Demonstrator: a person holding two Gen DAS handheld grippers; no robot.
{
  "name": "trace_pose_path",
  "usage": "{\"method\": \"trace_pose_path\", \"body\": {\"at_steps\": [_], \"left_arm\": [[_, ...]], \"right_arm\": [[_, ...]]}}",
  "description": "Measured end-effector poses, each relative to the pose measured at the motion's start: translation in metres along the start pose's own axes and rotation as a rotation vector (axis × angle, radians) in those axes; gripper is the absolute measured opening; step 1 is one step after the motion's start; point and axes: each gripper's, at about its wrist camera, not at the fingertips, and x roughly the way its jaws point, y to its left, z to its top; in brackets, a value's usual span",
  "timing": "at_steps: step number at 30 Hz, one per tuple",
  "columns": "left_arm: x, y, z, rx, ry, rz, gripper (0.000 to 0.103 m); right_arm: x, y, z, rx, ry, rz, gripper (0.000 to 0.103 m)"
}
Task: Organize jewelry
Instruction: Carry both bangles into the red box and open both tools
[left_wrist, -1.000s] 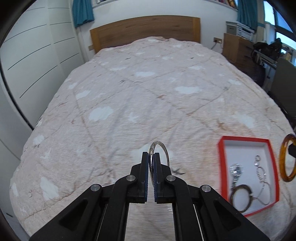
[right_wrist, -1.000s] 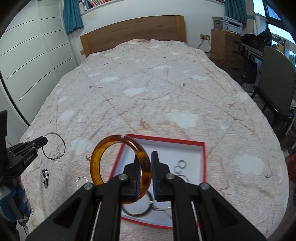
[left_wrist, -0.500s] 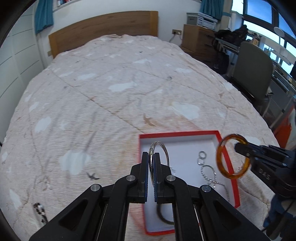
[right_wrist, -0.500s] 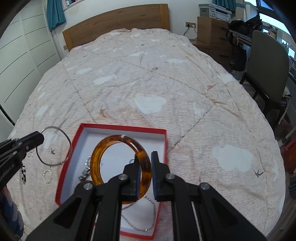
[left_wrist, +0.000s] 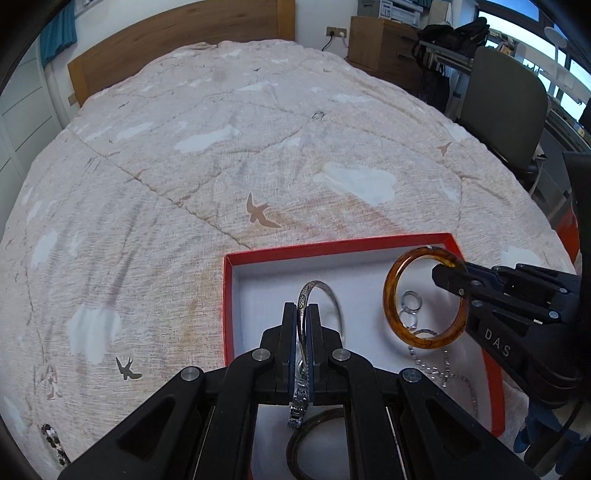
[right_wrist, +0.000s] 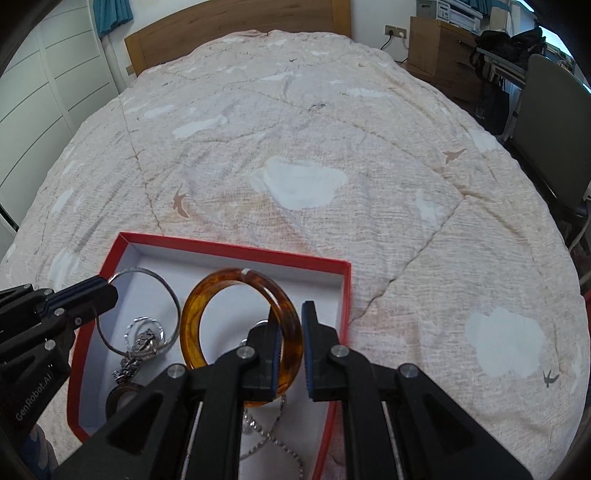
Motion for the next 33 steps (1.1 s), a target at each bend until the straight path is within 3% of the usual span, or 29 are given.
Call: {"method": "trace_pose_path", "body": {"at_steps": [14, 22, 24, 27, 31, 33], "left_arm": [[0.034, 0.018, -0.019, -0.05, 0.102, 0.012, 0.004], [0.032, 0.018, -0.02, -0.055, 0.109, 0.001, 0.006], [0.03, 0.018, -0.021, -0.055, 0.11, -0.006, 0.011], [0.024, 0.018, -0.021, -0.052, 0.101, -0.004, 0.022], [0.011, 0.019, -0.023, -0.045, 0.09, -0.018, 0.025], [0.002, 0.02, -0.024, -0.044, 0.079, -0.013, 0.033]], "right_arm": [[0.035, 0.007, 0.001, -0.055, 0.074, -0.034, 0.01], [0.038, 0.01, 0.003, -0.075, 0.08, -0.054, 0.011], [0.038, 0.011, 0.004, -0.075, 0.081, -0.047, 0.015], [0.032, 0.014, 0.004, -0.074, 0.071, -0.045, 0.034], [0.015, 0.017, 0.006, -0.089, 0.04, -0.045, 0.036], [0.006, 0.017, 0.007, -0.089, 0.029, -0.053, 0.036]]}}
